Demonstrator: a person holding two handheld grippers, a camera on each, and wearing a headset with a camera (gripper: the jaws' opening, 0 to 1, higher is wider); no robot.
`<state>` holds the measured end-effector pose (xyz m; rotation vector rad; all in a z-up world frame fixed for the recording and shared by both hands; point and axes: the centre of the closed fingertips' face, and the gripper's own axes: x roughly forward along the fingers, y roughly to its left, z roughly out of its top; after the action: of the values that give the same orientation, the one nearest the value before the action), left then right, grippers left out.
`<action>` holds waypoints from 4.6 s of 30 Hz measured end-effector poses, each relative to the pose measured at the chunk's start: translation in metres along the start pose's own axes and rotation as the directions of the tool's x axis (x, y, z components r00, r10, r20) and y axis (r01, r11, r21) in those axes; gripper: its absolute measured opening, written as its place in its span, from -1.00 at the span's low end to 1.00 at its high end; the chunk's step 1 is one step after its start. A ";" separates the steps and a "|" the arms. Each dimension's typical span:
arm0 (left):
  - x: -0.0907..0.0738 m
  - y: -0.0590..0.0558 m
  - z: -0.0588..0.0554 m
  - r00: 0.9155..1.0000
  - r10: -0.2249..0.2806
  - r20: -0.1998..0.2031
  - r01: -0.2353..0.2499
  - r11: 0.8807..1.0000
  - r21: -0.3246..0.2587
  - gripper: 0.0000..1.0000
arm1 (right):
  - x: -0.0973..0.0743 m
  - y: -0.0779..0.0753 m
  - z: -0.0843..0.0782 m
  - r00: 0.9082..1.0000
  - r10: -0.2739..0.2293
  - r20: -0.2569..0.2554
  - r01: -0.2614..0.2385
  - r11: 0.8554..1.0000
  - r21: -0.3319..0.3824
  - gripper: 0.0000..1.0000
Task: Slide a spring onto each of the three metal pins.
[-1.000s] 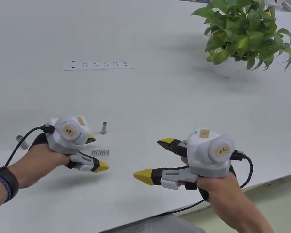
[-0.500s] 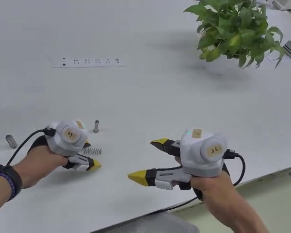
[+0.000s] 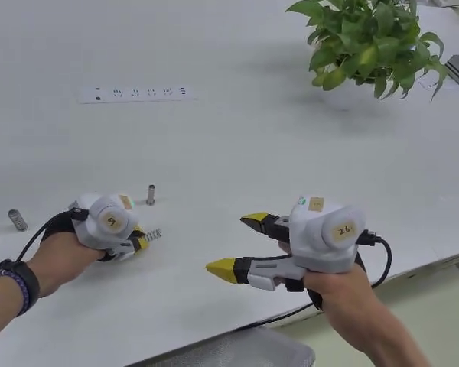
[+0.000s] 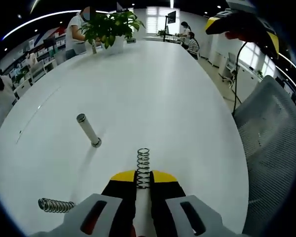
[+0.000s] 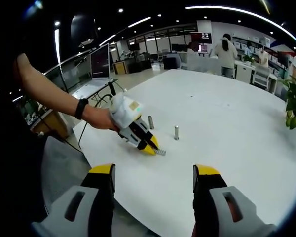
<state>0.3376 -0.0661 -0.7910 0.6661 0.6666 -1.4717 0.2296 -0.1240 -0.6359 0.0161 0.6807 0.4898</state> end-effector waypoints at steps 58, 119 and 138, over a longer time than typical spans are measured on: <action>-0.106 -0.028 0.001 0.988 0.101 0.119 -0.097 0.994 -0.041 -0.95 | 0.024 0.028 0.001 0.992 0.127 -0.001 -0.127 0.991 -0.031 0.19; -0.139 -0.113 0.065 0.974 0.018 0.227 -0.054 0.987 0.153 -0.95 | 0.045 0.094 0.011 0.905 0.425 0.026 -0.423 0.904 -0.058 -0.68; -0.135 -0.114 0.066 0.979 0.009 0.203 -0.055 0.974 0.221 -0.95 | 0.040 0.098 0.015 0.892 0.451 0.025 -0.450 0.892 -0.035 -0.82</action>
<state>0.2239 -0.0264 -0.6452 0.6863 0.3336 -1.5741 0.2237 -0.0169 -0.6312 0.1586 0.6370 0.9461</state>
